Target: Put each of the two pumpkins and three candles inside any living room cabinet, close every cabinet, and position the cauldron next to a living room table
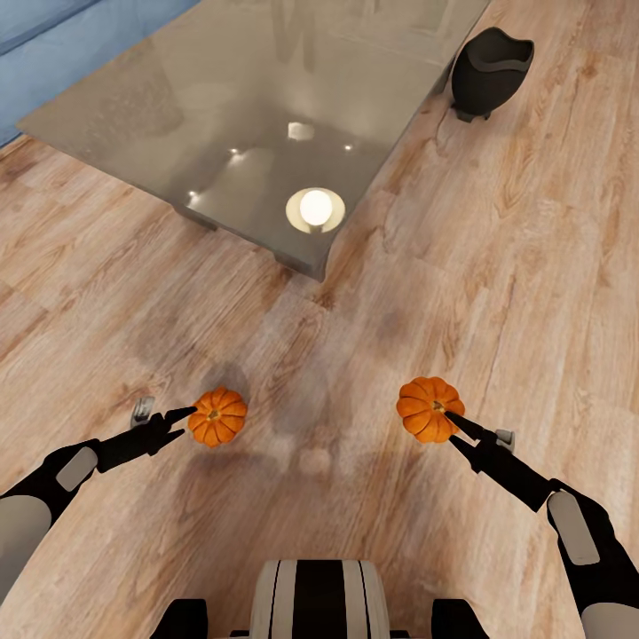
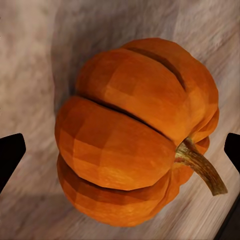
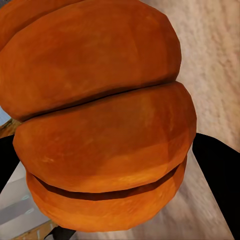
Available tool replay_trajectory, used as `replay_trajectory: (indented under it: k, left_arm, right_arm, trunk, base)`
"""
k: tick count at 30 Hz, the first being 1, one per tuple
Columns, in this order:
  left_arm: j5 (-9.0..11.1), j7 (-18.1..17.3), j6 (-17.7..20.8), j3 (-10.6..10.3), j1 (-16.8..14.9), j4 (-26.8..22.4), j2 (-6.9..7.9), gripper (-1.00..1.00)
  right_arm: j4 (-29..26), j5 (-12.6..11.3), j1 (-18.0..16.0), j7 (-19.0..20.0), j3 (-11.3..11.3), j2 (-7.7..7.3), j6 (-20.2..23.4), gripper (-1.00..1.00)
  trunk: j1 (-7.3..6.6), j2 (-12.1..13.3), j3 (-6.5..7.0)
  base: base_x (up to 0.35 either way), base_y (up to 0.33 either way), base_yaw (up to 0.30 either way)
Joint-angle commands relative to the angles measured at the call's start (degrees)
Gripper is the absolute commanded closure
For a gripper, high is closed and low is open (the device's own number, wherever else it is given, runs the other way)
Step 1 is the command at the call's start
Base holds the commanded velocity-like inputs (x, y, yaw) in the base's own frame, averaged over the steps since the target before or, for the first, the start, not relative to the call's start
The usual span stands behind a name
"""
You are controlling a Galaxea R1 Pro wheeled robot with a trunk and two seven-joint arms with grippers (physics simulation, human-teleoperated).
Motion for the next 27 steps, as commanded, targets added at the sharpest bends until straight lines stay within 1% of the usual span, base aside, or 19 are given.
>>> replay_trajectory:
  k: [1,5,16,23,26,27]
  left_arm:
    - [0.5,0.0,0.4,-0.2,0.0,0.0,0.02,-1.0]
    - [0.4,0.0,0.4,-0.2,0.0,0.0,0.06,-1.0]
    - [0.4,0.0,0.3,-0.3,0.0,0.0,0.02,-1.0]
    - [0.4,0.0,0.3,-0.4,0.0,0.0,0.0,-1.0]
    - [0.4,0.0,0.2,-0.4,0.0,0.0,-0.01,-1.0]
    - [0.4,0.0,0.2,-0.5,0.0,0.0,-0.01,-1.0]
  right_arm:
    - [0.0,-0.1,0.0,0.1,-0.1,0.01,0.3,1.0]
    - [0.0,-0.1,0.0,0.1,-0.1,0.1,0.3,1.0]
    - [0.0,-0.1,0.0,0.1,-0.1,0.19,0.3,1.0]
    - [0.0,-0.1,0.0,0.1,-0.1,0.19,0.3,1.0]
    - [0.0,-0.1,0.0,0.1,-0.1,0.19,0.3,1.0]
    - [0.0,-0.1,0.0,0.1,-0.1,0.2,0.3,1.0]
  trunk:
    - [-0.01,0.0,-0.03]
    - [-0.01,0.0,-0.03]
    - [0.25,-0.1,-2.24]
    - [0.25,-0.1,-2.24]
    - [0.33,-0.2,-2.91]
    - [0.33,-0.2,-2.91]
  base:
    - [0.002,0.001,0.0]
    - [0.0,0.0,0.0]
    - [0.0,0.0,0.0]
    - [0.0,0.0,0.0]
    - [0.0,0.0,0.0]
    - [0.0,0.0,0.0]
